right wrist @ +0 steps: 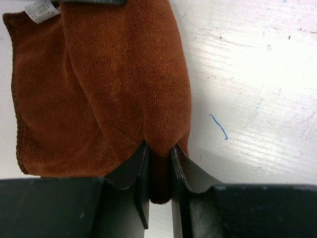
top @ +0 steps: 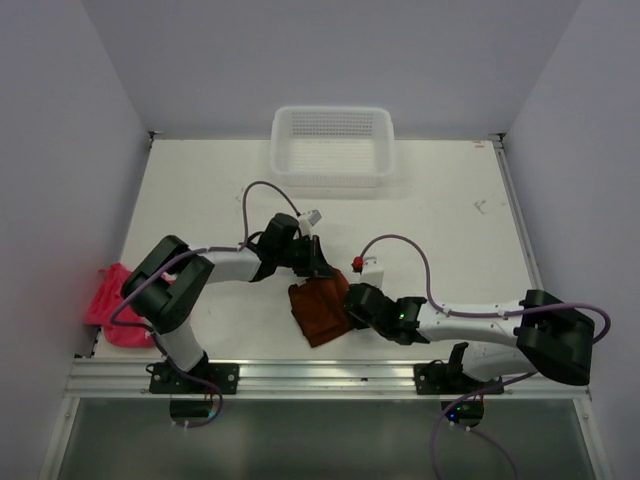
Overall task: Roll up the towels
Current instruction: Roll the towel
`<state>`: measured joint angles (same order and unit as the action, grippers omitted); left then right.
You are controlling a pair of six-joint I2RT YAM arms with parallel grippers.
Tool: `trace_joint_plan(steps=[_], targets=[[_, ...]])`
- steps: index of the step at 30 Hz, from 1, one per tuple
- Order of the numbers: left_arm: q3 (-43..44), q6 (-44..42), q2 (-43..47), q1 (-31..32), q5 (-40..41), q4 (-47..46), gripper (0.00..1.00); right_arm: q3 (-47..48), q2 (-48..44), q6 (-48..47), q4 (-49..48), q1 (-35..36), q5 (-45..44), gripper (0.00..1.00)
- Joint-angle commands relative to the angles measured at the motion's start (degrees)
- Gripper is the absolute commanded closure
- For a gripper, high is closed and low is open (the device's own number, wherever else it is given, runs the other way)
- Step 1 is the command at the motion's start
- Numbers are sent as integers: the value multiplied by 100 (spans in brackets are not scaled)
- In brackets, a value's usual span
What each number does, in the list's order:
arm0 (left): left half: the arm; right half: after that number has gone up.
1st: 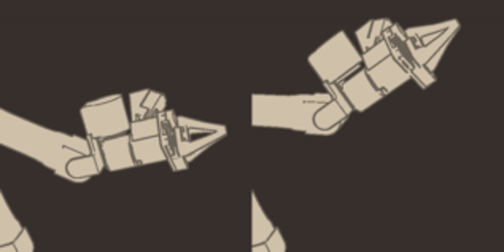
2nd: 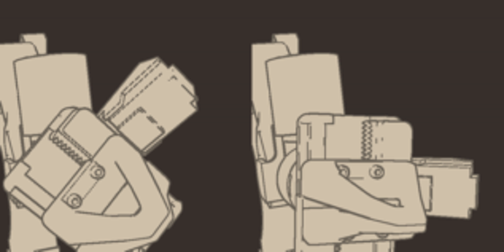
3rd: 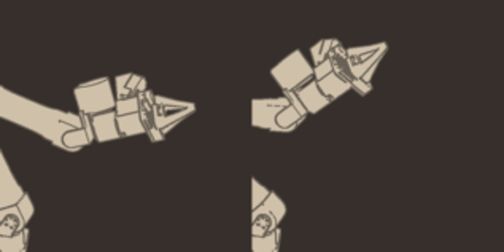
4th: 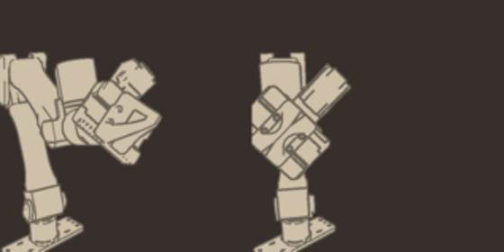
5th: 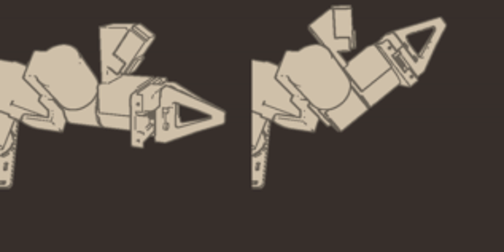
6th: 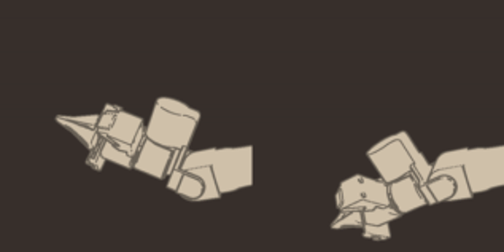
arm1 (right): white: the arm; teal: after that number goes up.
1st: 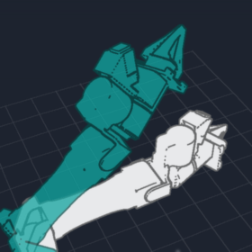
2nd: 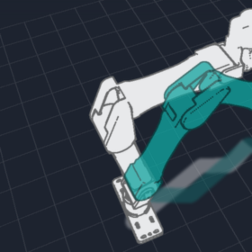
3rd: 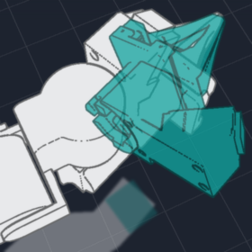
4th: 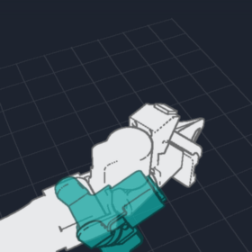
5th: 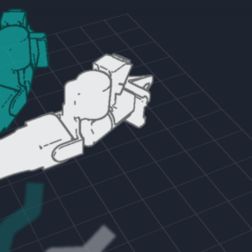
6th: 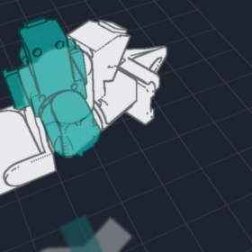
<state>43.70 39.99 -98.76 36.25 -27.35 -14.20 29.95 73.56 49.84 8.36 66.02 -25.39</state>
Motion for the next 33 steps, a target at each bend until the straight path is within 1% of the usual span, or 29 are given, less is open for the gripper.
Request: trace_joint_plan(steps=[1, 8, 10, 15, 19, 23, 24, 29, 33], targets=[[331, -386, -161, -224, 433, 382, 89, 19, 168, -71, 456, 130, 16, 89], [551, -448, -205, -267, 459, 576, 89, 361, 1, -326, 894, 166, -431, 100], [560, -483, -65, -276, 503, 637, 88, 528, -87, -370, 1053, 174, -694, 100], [683, -676, 339, -285, 696, 953, 88, 976, -26, -642, 1554, 464, -1380, 100], [727, -712, 594, -329, 907, 1199, 88, 1425, 342, -748, 2063, 859, -1995, 100], [745, -729, 761, -425, 1021, 1358, 88, 1768, 948, -792, 2502, 1368, -2505, 100], [736, -747, 823, -443, 1048, 1384, 88, 1916, 1080, -783, 2600, 1448, -2750, 100], [640, -764, 1139, -531, 1153, 1666, 88, 2453, 1836, -450, 3389, 1966, -3322, 100], [482, -712, 1621, -531, 1162, 1666, 88, 3181, 2731, -177, 4067, 2318, -3736, 100]])
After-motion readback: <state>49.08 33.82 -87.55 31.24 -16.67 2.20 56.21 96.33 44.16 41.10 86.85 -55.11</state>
